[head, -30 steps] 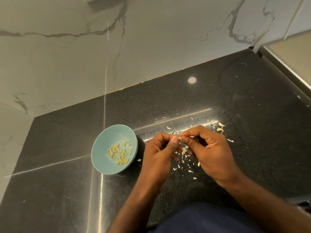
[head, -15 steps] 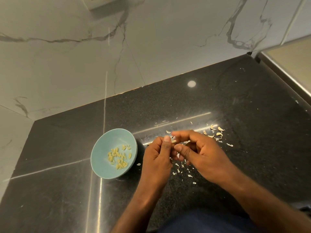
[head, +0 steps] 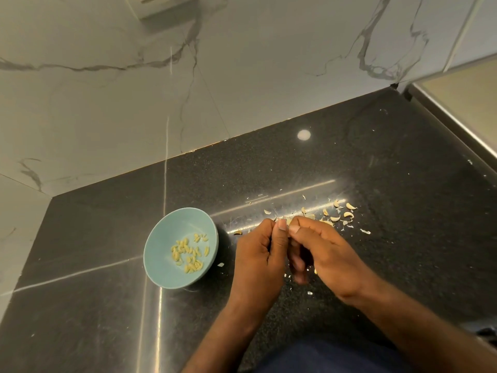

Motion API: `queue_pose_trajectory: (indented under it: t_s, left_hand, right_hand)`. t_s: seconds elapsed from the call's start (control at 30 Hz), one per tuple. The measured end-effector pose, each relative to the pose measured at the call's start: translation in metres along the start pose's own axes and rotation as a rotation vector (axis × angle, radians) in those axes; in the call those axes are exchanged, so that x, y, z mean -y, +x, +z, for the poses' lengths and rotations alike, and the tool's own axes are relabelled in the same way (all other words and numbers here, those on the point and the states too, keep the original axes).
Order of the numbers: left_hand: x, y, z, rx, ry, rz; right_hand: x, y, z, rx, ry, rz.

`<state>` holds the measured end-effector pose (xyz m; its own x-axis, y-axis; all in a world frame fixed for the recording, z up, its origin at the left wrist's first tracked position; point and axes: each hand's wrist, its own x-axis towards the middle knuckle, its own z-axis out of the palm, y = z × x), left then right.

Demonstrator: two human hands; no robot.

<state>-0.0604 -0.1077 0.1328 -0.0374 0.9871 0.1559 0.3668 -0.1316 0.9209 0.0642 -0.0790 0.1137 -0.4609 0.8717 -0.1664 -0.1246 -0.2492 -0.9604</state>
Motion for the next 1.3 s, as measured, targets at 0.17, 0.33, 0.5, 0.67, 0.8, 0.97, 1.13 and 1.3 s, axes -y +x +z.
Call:
queue_pose_trajectory:
  t_s: [0.17, 0.33, 0.5, 0.67, 0.8, 0.97, 1.13, 1.3]
  left_hand:
    - [0.017, 0.001, 0.001, -0.103, 0.252, 0.105]
    - [0.019, 0.003, 0.001, -0.177, 0.194, 0.066]
    - [0.023, 0.001, -0.001, -0.173, -0.033, -0.149]
    - [0.015, 0.0, 0.0, -0.082, -0.16, -0.166]
    - [0.02, 0.001, 0.001, -0.025, -0.138, -0.184]
    - [0.025, -0.006, 0.001, -0.109, -0.056, -0.133]
    - [0.042, -0.016, -0.014, -0.113, -0.2, -0.185]
    - [0.048, -0.025, -0.03, -0.163, -0.437, -0.345]
  right_hand:
    - [0.004, 0.0, 0.003, -0.036, 0.197, 0.145]
    - [0.004, 0.001, 0.0, -0.1, 0.121, 0.061]
    - [0.004, 0.003, -0.005, -0.137, 0.003, -0.045]
    - [-0.003, 0.005, -0.002, -0.114, -0.116, -0.062]
    - [-0.006, 0.003, -0.003, -0.173, -0.202, -0.097]
    - [-0.009, 0.006, 0.001, -0.193, -0.012, 0.031]
    - [-0.014, 0.013, 0.012, -0.103, 0.307, 0.266]
    - [-0.024, 0.018, 0.028, -0.005, 0.373, 0.334]
